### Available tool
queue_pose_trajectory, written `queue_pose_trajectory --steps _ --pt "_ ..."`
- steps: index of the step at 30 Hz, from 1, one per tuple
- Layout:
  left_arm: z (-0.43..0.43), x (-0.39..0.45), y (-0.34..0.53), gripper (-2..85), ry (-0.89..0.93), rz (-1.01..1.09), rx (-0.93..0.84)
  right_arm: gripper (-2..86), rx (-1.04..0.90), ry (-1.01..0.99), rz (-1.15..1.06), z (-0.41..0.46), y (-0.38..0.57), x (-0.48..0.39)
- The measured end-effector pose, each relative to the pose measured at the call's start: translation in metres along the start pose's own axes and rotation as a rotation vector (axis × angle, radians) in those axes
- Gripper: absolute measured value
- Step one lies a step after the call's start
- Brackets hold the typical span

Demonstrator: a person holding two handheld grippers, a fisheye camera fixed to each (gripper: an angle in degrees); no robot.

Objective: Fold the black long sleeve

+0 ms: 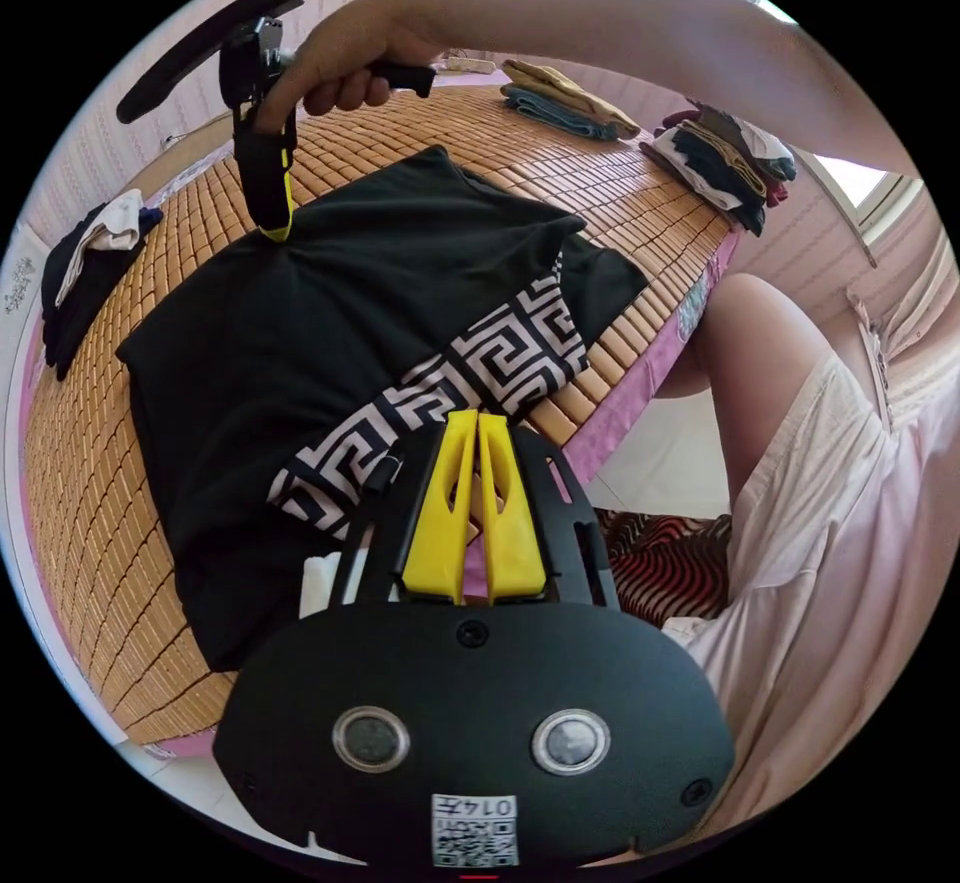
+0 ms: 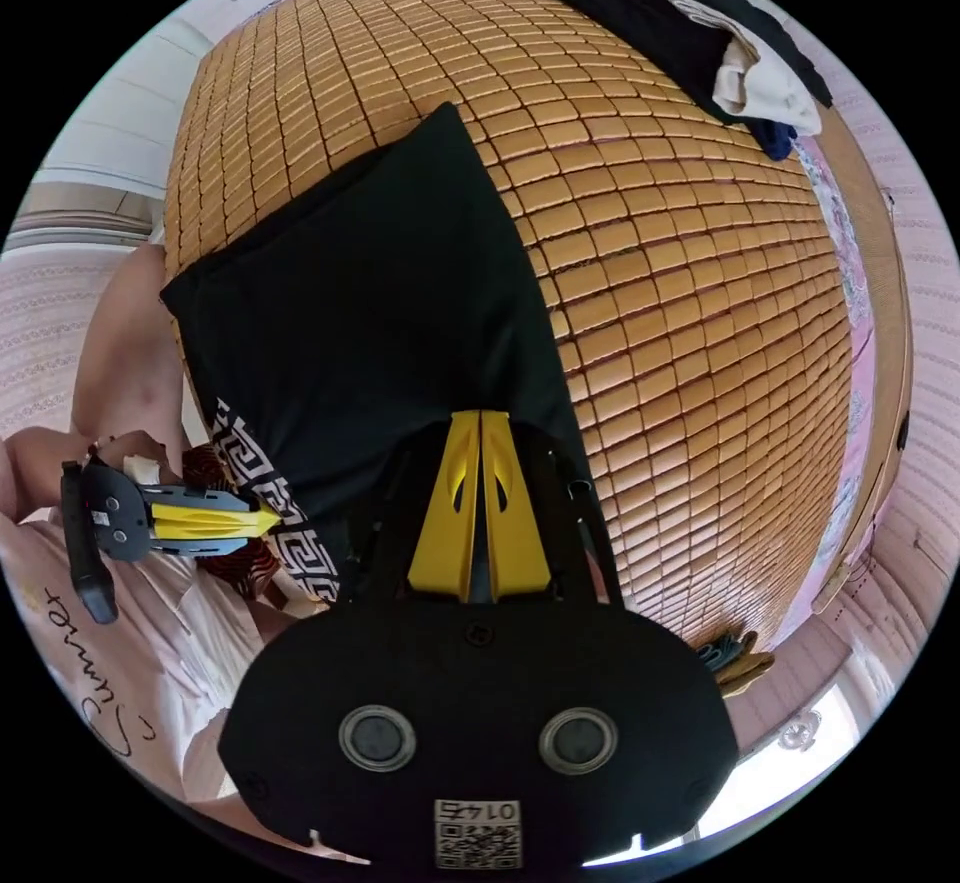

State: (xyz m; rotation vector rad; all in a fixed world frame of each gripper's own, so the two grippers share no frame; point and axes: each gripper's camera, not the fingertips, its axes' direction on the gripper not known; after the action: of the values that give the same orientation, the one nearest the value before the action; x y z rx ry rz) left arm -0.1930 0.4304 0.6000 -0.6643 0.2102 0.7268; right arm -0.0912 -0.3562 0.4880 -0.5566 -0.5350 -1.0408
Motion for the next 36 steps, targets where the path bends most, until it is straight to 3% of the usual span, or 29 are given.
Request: queue_pose_trajectory --steps 13,16,20,23,26,30,33,36 --pt "0.014 0.009 0.023 -0.9 -0.005 0.009 0.015 -1.0 -0.138 -0.082 -0.014 0.029 -0.013 0.041" --pt "0.016 0.01 0.031 -0.8 -0.003 0.02 0.041 -0.9 -0.056 -0.095 -0.012 0.018 0.017 0.048" --pt "0.008 0.01 0.044 0.5 0.014 0.03 0.09 -0.5 0.277 -0.241 0.148 -0.008 0.139 0.061" --pt "-0.006 0.016 0.048 3.6 0.026 0.062 0.153 1.7 0.409 -0.301 0.356 0.006 0.255 0.057" --pt "-0.016 0.028 0.041 6.7 0.029 0.097 0.222 10.6 0.394 -0.382 0.548 0.049 0.355 0.041" --pt "-0.009 0.049 0.015 14.7 0.096 0.2 0.3 13.2 0.284 -0.488 0.757 0.111 0.443 0.014" --pt "0.013 0.066 -0.01 18.7 0.135 0.289 0.259 12.3 0.278 -0.531 0.8 0.131 0.475 0.007" --pt "0.039 0.084 -0.032 22.4 0.093 0.379 0.185 4.1 0.313 -0.561 0.816 0.142 0.503 0.01"
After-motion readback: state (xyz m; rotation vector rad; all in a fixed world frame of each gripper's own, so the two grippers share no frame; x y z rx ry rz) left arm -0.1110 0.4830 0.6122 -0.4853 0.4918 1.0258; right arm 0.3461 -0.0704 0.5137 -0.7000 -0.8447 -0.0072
